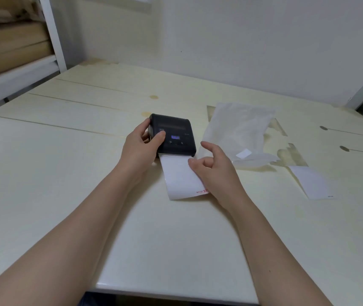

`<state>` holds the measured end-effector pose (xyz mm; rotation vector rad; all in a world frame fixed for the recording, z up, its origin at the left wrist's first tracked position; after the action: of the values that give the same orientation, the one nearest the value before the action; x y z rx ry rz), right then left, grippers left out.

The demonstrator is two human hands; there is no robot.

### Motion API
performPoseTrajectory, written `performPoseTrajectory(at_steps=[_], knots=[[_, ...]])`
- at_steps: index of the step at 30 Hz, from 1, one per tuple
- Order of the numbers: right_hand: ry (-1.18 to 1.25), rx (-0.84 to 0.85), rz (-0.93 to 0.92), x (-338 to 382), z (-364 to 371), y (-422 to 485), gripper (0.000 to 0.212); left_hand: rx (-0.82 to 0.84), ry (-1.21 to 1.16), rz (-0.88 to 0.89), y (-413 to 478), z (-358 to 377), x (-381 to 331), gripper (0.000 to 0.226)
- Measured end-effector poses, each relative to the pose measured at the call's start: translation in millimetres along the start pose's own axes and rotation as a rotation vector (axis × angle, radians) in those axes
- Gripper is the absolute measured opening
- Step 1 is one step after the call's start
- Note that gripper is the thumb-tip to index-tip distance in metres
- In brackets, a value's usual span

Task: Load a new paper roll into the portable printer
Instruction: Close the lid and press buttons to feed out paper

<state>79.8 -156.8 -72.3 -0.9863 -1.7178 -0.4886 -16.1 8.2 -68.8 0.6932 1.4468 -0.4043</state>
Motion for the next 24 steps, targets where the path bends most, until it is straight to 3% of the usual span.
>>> performPoseTrajectory(at_steps=[5, 9, 12, 14, 19, 24], knots=[[-0.029, 0.009, 0.000, 1.5, 5.6, -3.8, 0.051, 0.038, 0.221, 0.130, 1.1, -1.8, -3.7, 0.047], [-0.056, -0.019, 0.004, 2.4, 2.6, -5.9, 0.045, 0.015, 0.367, 0.128, 3.5, 1.3, 2.7, 0.051], [-0.084, -0.135, -0.016, 1.5, -17.5, -5.9, 0.039, -0.042, 0.597, 0.202, 2.3, 12.8, -10.4, 0.057], [-0.112, -0.240, -0.032, -0.3, -40.8, -5.9, 0.032, -0.042, 0.616, 0.312, -1.4, 32.9, -29.7, 0.061], [-0.230, -0.657, -0.011, -15.8, -120.3, -7.9, 0.029, 0.165, 0.621, 0.384, -20.5, 106.4, -56.0, 0.054], [-0.538, -0.812, 0.303, -56.1, -177.3, -3.1, 0.045, 0.350, 0.776, 0.368, -25.3, 159.9, -38.3, 0.057]])
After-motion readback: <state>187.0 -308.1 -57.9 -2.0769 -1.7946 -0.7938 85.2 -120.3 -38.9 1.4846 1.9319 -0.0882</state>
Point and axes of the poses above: each hand's wrist, its own y-axis towards the middle knuckle, its own z-axis out of the palm, x = y × z, the point moved 5 cm from there along y, towards the middle knuckle, and after that the axes turned 8 degrees about z, right-handed, at the moved point
